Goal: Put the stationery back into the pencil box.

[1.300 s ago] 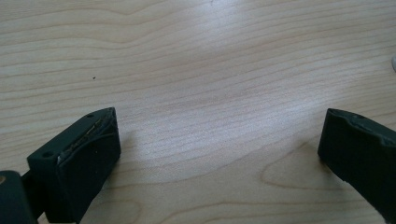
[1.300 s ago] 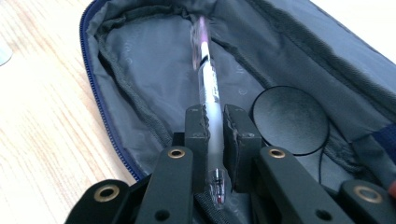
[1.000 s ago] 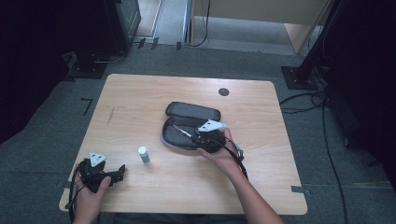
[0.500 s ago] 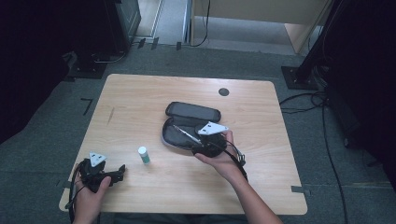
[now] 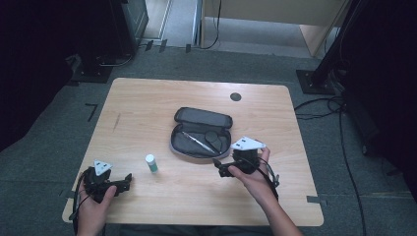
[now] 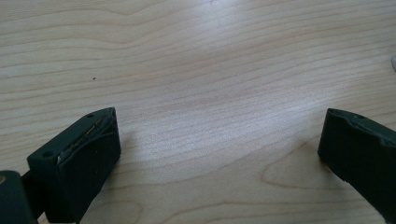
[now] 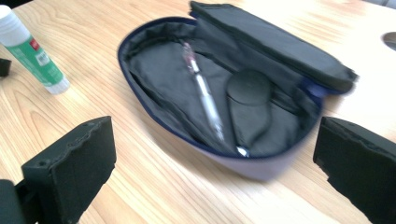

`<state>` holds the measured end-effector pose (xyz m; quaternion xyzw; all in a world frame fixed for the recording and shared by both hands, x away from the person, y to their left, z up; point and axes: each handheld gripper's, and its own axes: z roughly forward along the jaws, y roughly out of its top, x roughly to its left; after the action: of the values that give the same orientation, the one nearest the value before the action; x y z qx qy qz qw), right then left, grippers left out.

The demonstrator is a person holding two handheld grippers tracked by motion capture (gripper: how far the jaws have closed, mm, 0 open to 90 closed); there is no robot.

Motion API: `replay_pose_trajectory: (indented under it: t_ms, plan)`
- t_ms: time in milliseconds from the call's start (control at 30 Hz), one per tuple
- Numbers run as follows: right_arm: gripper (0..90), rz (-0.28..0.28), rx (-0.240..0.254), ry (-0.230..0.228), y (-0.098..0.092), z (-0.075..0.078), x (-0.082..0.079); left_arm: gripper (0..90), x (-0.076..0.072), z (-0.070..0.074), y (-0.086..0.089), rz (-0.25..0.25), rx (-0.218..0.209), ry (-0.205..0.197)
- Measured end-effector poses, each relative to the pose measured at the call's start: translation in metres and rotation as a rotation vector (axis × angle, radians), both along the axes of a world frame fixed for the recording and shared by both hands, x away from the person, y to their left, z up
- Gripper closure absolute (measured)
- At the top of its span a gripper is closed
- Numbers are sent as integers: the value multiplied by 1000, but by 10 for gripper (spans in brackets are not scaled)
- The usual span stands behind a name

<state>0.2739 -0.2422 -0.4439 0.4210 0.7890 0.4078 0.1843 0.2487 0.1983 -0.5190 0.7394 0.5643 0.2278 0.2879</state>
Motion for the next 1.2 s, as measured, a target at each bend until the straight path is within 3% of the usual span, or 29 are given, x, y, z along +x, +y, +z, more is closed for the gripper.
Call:
replay_pose_trajectory:
  t_ms: [300, 700, 867, 933, 1033, 1200]
  plan:
    - [0, -59, 6, -4, -43, 0, -20, 0, 0, 0, 0, 3, -1, -1]
    - [0, -118, 17, 19, -80, -11, -43, 0, -1, 2, 0, -10, 0, 16]
    - [0, -139, 17, 26, -94, -15, -49, 0, -5, 8, 2, -17, -36, -19]
    - [0, -153, 14, 34, -102, -18, -53, 0, -9, 13, 2, -45, -80, -47]
    - [0, -189, 8, 46, -119, -25, -57, 0, -16, 25, -3, -77, -79, -94]
    - [0, -225, 1, 70, -134, -34, -61, 0, -22, 37, -9, -119, -102, -112]
